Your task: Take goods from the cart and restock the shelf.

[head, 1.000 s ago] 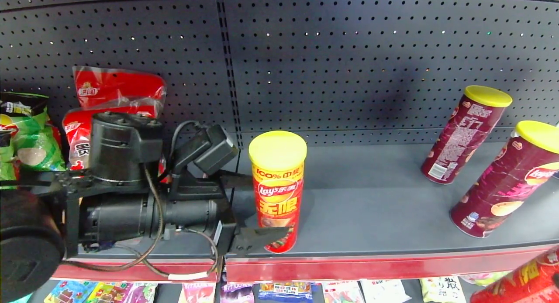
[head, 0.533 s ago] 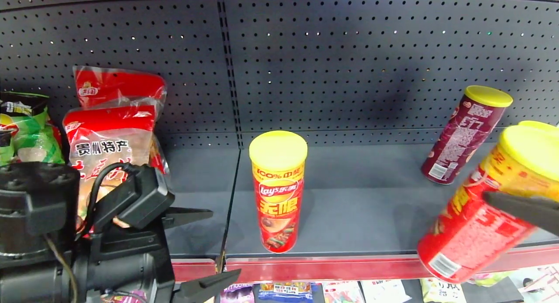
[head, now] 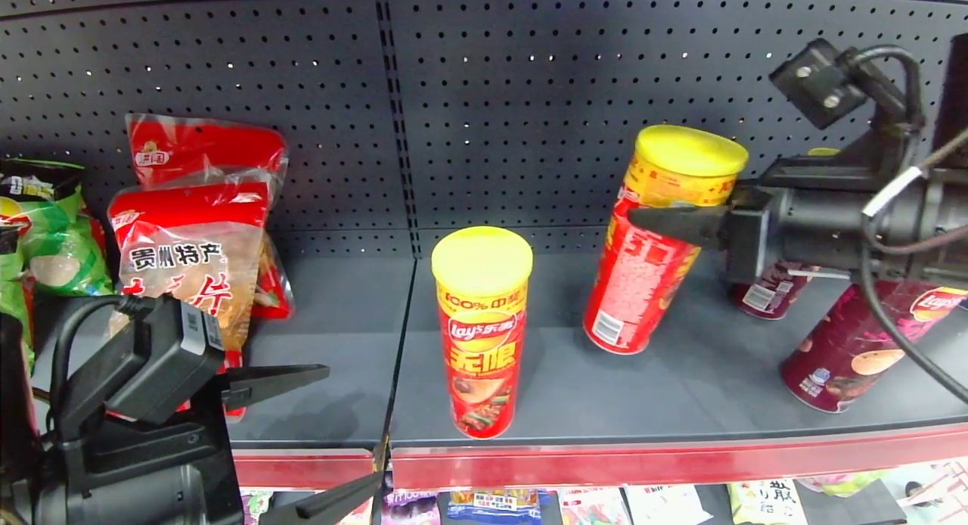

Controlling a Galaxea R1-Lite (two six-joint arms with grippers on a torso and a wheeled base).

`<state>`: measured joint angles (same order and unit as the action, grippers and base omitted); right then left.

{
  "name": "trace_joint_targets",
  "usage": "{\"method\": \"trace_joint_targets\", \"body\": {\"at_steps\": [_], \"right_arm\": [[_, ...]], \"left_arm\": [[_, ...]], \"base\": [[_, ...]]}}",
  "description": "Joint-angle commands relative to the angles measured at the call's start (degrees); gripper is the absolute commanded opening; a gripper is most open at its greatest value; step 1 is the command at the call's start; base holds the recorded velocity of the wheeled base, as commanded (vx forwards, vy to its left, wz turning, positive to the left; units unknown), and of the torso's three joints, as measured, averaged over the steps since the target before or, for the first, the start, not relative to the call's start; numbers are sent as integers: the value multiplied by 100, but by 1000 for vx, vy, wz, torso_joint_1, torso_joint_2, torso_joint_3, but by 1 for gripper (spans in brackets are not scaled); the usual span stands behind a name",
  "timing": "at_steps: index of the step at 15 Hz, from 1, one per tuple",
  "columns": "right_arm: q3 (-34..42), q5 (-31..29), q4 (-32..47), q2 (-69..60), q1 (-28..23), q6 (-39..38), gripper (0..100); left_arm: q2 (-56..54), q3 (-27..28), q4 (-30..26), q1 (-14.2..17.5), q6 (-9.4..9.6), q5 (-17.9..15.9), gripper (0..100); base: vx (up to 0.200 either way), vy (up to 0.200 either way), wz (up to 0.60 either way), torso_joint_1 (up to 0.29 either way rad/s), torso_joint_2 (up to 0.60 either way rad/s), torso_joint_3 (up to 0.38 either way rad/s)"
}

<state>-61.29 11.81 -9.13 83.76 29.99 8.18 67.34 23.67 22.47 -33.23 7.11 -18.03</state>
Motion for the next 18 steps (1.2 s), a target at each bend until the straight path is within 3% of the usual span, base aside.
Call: {"method": "trace_joint_targets", "body": {"at_steps": [1,8,18], "right_arm": [[-577,67,-27,896,7,26,0],[-1851,199,-36,2188,33,43,0],[-2519,207,-27,2847,200,61,0]], "left_arm": [[-54,-3,3,1,1,36,100],[-46,14,3,10,1,89,100],[-2,41,3,10,-122,133,100]], "base": [[0,0,0,0,0,0],[0,0,0,0,0,0],[0,0,0,0,0,0]]}}
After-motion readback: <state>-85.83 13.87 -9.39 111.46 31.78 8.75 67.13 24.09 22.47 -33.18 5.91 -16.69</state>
